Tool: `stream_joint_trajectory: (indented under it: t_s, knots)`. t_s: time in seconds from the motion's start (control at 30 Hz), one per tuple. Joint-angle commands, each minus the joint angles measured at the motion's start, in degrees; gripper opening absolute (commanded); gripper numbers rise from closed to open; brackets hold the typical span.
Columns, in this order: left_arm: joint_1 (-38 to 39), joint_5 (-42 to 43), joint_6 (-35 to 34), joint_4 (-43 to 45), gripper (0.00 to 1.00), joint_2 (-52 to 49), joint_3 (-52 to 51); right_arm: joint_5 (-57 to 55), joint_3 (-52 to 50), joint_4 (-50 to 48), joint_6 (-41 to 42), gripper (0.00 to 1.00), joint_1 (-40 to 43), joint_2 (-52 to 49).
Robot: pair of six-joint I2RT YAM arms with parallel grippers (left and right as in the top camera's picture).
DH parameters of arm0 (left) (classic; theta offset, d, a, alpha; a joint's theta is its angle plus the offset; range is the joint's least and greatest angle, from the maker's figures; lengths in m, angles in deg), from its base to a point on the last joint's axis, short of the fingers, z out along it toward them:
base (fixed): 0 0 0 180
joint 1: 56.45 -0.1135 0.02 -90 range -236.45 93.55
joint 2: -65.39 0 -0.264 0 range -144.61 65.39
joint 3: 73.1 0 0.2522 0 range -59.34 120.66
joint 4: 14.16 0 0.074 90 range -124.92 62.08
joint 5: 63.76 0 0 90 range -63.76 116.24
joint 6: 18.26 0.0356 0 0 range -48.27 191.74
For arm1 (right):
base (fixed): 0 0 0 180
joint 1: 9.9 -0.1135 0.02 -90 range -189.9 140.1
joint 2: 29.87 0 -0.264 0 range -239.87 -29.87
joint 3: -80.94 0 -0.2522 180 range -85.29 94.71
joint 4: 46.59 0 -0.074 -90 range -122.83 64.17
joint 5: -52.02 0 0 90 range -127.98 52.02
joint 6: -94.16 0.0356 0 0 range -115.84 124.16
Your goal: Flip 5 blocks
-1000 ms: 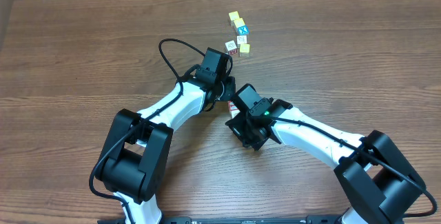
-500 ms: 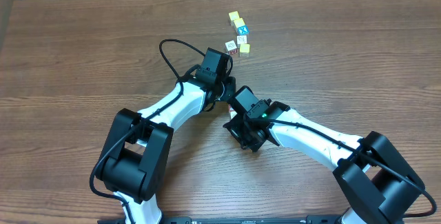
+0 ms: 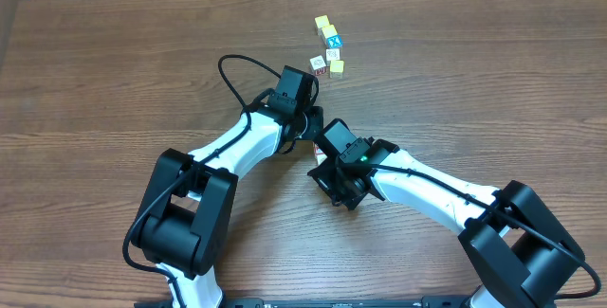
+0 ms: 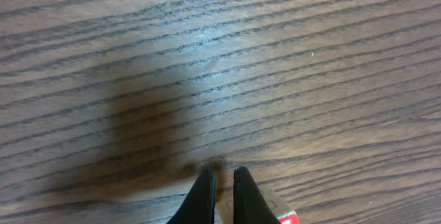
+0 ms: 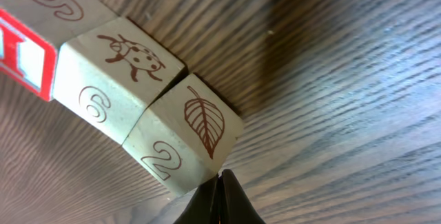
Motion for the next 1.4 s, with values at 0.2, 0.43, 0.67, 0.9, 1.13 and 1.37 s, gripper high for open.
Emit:
stream_joint_trajectory:
  t_s: [0.2,0.43,0.67,0.9,1.13,1.37]
  knots:
    - [0.02,0.33,1.46,-0.79,0.04,-1.77,0.59,-0.92,0.66,1.25,0.24,0.04,0.13,-0.07]
    - [0.02,-0.26,1.46,-0.79,0.05,-1.77,1.27,-0.74,0.66,1.25,0.24,0.04,0.13,-0.07]
    - [0.02,-0.24,1.27,-0.74,0.04,-1.77,1.99,-0.76,0.66,1.27,0.81,0.04,0.13,-0.07]
    - [0.02,-0.20,1.27,-0.57,0.04,-1.77,1.99,-1.05,0.66,1.03,3.45,0.04,0.13,-0.07]
    - [0.11,-0.20,1.25,-0.13,0.04,-1.90,1.99,-1.09,0.66,0.52,4.39,0.04,-0.11,-0.07]
    - [0.13,-0.20,1.03,0.52,0.04,-1.90,1.99,-1.44,0.66,-0.22,4.52,0.04,-0.70,-0.07]
